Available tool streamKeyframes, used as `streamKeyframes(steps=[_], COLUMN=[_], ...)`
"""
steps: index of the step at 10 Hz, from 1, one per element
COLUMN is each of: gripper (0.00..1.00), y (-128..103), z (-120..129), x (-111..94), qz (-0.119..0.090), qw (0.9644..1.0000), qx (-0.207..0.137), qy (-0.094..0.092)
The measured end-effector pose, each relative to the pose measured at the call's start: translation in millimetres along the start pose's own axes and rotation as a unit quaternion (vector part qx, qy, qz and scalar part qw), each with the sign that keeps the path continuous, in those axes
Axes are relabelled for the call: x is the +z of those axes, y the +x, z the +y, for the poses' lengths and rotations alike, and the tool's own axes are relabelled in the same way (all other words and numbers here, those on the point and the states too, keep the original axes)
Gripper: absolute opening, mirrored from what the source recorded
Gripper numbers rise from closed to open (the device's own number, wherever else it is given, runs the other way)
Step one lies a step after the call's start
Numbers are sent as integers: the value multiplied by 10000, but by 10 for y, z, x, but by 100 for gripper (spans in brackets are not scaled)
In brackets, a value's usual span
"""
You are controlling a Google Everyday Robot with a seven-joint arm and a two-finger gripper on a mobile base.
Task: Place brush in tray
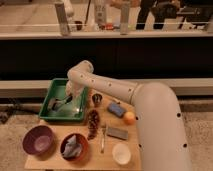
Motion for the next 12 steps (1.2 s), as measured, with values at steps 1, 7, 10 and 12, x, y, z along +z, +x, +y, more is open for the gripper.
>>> streamKeyframes(steps=[1, 7, 10, 12], gripper=[14, 23, 54, 76], y=[0, 9, -7, -7], z=[-2, 30, -2, -8], x=[-2, 14, 25, 21], qz=[2, 1, 4, 9], qw=[10000, 10000, 10000, 9999], qx=[-10, -23, -68, -95], qy=[7, 5, 35, 42])
